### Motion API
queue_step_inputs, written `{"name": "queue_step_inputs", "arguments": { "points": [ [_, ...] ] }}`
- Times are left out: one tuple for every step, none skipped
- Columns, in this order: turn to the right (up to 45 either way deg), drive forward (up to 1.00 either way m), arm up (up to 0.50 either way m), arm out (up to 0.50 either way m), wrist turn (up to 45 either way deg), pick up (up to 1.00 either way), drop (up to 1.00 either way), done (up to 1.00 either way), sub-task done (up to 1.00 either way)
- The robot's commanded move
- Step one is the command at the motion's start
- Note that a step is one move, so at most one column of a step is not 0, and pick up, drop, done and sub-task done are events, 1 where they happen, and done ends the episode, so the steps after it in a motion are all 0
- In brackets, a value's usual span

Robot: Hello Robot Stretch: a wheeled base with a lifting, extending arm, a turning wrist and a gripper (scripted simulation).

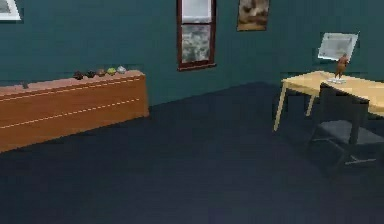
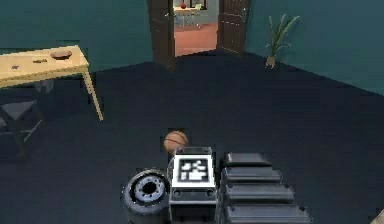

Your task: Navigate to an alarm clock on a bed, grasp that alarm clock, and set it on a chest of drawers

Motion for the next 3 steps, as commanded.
{"name": "queue_step_inputs", "arguments": {
  "points": [
    [0.0, 0.10, 0.00, 0.00, 0.0, 0.00, 0.00, 0.00, 0.00],
    [-39.0, 0.00, 0.00, 0.00, 0.0, 0.00, 0.00, 0.00, 0.00],
    [0.0, 1.00, 0.00, 0.00, 0.0, 0.00, 0.00, 0.00, 0.00]
  ]
}}
